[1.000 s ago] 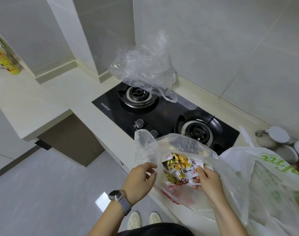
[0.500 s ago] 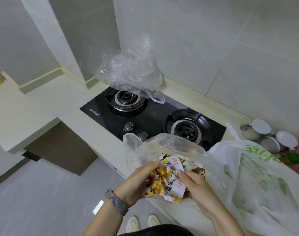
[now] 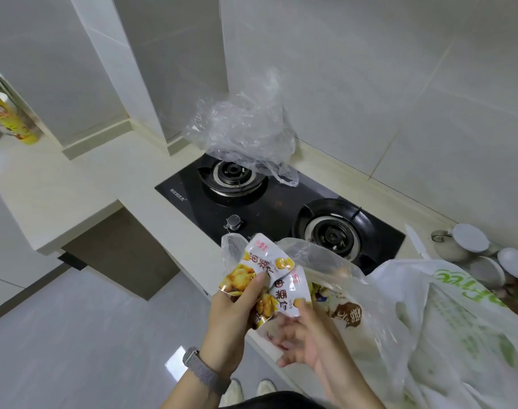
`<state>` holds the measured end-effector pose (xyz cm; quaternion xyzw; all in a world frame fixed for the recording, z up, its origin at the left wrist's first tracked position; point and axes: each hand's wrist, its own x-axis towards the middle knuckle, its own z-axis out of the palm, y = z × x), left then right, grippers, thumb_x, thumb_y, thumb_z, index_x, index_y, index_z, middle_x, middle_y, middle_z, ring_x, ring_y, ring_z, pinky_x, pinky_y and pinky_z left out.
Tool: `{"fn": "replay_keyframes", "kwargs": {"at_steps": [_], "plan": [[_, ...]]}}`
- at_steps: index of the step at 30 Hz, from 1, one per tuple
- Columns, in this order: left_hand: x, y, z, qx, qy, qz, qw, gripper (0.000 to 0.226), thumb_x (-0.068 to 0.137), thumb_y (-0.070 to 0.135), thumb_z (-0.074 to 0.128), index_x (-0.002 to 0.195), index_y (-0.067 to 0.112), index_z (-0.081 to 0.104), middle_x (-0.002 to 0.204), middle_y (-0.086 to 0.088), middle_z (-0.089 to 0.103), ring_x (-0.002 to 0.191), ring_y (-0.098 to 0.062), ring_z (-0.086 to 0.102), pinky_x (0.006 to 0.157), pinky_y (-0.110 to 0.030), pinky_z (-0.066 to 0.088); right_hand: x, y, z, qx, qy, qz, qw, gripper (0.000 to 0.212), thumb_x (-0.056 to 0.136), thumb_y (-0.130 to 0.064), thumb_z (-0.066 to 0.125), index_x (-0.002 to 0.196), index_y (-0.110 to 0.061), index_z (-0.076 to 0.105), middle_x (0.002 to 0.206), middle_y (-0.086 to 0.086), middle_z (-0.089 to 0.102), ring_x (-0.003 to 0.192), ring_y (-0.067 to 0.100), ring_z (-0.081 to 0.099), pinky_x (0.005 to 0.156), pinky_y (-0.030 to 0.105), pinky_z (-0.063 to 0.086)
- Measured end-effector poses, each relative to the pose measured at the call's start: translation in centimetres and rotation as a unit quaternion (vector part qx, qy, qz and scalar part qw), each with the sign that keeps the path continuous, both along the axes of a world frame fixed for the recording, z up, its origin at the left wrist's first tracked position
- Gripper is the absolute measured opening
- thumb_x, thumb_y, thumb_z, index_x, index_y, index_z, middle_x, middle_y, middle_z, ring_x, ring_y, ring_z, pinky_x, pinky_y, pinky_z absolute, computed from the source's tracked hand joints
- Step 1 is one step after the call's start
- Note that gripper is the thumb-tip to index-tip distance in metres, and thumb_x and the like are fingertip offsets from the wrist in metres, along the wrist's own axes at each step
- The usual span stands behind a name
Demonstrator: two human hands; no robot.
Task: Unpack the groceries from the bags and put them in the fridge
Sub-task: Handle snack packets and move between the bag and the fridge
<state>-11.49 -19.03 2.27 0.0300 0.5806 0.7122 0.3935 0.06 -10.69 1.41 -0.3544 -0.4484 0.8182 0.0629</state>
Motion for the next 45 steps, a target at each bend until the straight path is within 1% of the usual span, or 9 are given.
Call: {"fn": "replay_keyframes", "kwargs": {"at_steps": [6, 9, 12, 15, 18, 21, 25, 31, 45], "plan": [[1.7, -0.2, 0.7, 0.021, 0.042, 0.095, 0.994, 0.022, 0.085, 0.027, 0.063, 0.095, 0.007, 0.065, 0.08, -0.009, 0.069, 0.068, -0.019, 0.066, 0.052, -0.021, 0.048, -1.4, -3.1, 0.1, 0.008, 0.042, -0.024, 0.999, 0.092, 0.042, -0.06, 0.088, 0.115, -0.012, 0.059, 0.108, 0.005, 0.071, 0.099, 0.026, 0.068, 0.062, 0.04, 0.057], [2.4, -0.7, 0.3, 0.021, 0.035, 0.11, 0.993, 0.025, 0.085, 0.031, 0.064, 0.1, 0.012, 0.067, 0.094, -0.013, 0.071, 0.086, -0.03, 0.068, 0.072, -0.043, 0.055, -1.7, -3.2, -0.3, 0.038, 0.04, -0.039, 0.998, 0.072, 0.056, -0.043, 0.084, 0.115, -0.009, 0.06, 0.101, 0.002, 0.074, 0.097, 0.02, 0.07, 0.065, 0.038, 0.059], [3.0, -1.2, 0.0, 0.013, 0.033, 0.105, 0.994, 0.035, 0.086, 0.038, 0.061, 0.113, 0.016, 0.066, 0.111, -0.015, 0.069, 0.102, -0.037, 0.066, 0.083, -0.054, 0.05, -2.0, -2.9, -0.5, 0.044, 0.059, -0.017, 0.997, 0.079, 0.043, -0.057, 0.089, 0.108, -0.016, 0.07, 0.105, 0.007, 0.074, 0.101, 0.024, 0.07, 0.077, 0.044, 0.059], [3.2, -1.9, -0.1, 0.005, 0.051, 0.122, 0.991, 0.037, 0.09, 0.042, 0.054, 0.116, 0.018, 0.064, 0.114, -0.013, 0.069, 0.103, -0.034, 0.066, 0.081, -0.052, 0.052, -2.3, -2.9, -0.1, 0.048, 0.091, 0.04, 0.994, 0.051, 0.052, -0.057, 0.085, 0.097, -0.036, 0.076, 0.108, 0.004, 0.073, 0.102, 0.024, 0.07, 0.082, 0.048, 0.057], [3.3, -3.2, 0.4, 0.027, 0.051, 0.159, 0.985, 0.032, 0.097, 0.037, 0.044, 0.116, 0.02, 0.065, 0.112, -0.001, 0.071, 0.099, -0.019, 0.068, 0.085, -0.044, 0.051, -2.7, -2.7, -0.1, 0.067, 0.072, 0.074, 0.992, 0.009, 0.083, -0.024, 0.07, 0.089, -0.022, 0.077, 0.098, 0.011, 0.074, 0.093, 0.024, 0.072, 0.079, 0.049, 0.058], [3.2, -5.4, 0.8, 0.042, -0.034, 0.24, 0.969, 0.024, 0.095, 0.033, 0.05, 0.088, 0.022, 0.07, 0.08, 0.007, 0.064, 0.065, -0.004, 0.055, 0.063, -0.025, 0.039, -3.4, -2.9, 0.5, 0.088, 0.043, 0.088, 0.991, 0.01, 0.09, -0.014, 0.063, 0.098, -0.008, 0.066, 0.098, 0.026, 0.065, 0.079, 0.023, 0.072, 0.073, 0.046, 0.06], [3.0, -8.6, 0.8, 0.096, -0.143, 0.325, 0.93, 0.022, 0.089, 0.029, 0.059, 0.07, 0.02, 0.066, 0.063, 0.003, 0.045, 0.052, -0.009, 0.039, 0.041, -0.019, 0.032, -4.5, -3.8, 1.4, 0.11, 0.078, 0.137, 0.981, 0.024, 0.091, -0.02, 0.062, 0.116, -0.02, 0.06, 0.105, 0.007, 0.071, 0.092, 0.026, 0.07, 0.065, 0.04, 0.058], [4.7, -14.3, 2.1, 0.095, -0.11, 0.384, 0.912, 0.014, 0.085, 0.029, 0.062, 0.084, 0.018, 0.071, 0.07, 0.005, 0.063, 0.057, -0.005, 0.053, 0.041, -0.016, 0.041, -5.8, -8.1, 3.4, 0.14, 0.108, 0.238, 0.955, 0.029, 0.086, -0.029, 0.065, 0.115, -0.024, 0.062, 0.102, 0.0, 0.072, 0.087, 0.018, 0.071, 0.068, 0.038, 0.059], [16.9, -31.7, 4.3, 0.123, -0.069, 0.554, 0.821, 0.007, 0.08, 0.025, 0.066, 0.082, 0.019, 0.07, 0.069, 0.006, 0.068, 0.059, -0.002, 0.064, 0.044, -0.016, 0.048, 1.2, -25.5, 6.2, 0.125, 0.167, 0.394, 0.895, 0.028, 0.083, -0.029, 0.066, 0.11, -0.029, 0.06, 0.092, -0.009, 0.072, 0.079, 0.02, 0.073, 0.069, 0.036, 0.062]]}}
